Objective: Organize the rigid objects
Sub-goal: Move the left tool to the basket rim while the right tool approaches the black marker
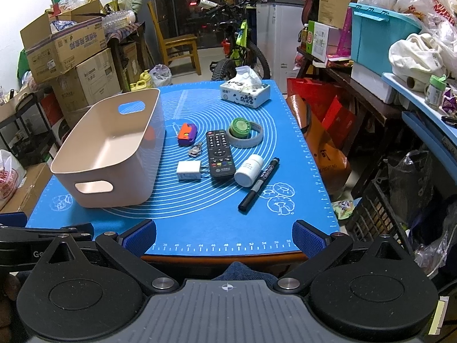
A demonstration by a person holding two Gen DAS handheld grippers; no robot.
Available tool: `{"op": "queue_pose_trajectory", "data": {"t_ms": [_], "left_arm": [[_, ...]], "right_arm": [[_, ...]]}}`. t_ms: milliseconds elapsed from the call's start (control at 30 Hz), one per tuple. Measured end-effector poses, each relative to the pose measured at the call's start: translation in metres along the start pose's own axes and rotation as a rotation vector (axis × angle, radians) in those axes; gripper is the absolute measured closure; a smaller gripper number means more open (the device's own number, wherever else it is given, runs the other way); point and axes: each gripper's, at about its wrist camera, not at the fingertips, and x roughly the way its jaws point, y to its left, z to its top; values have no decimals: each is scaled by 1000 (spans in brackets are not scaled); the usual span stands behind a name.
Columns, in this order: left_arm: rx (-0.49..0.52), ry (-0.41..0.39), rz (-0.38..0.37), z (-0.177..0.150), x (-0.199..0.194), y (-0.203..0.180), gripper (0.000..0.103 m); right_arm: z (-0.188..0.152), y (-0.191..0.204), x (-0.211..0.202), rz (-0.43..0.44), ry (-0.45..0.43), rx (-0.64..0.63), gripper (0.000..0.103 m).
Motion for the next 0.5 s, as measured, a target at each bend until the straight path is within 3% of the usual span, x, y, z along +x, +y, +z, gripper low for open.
{"op": "queue_pose_trajectory", "data": {"t_ms": [167,500], "left_arm": [[-82,19,-39,10,0,15,2],[-107,-74,21,63,14,51,2]], "right_arm": [[14,-2,7,29,-6,29,2],[62,-9,27,10,-100,52,2]]}}
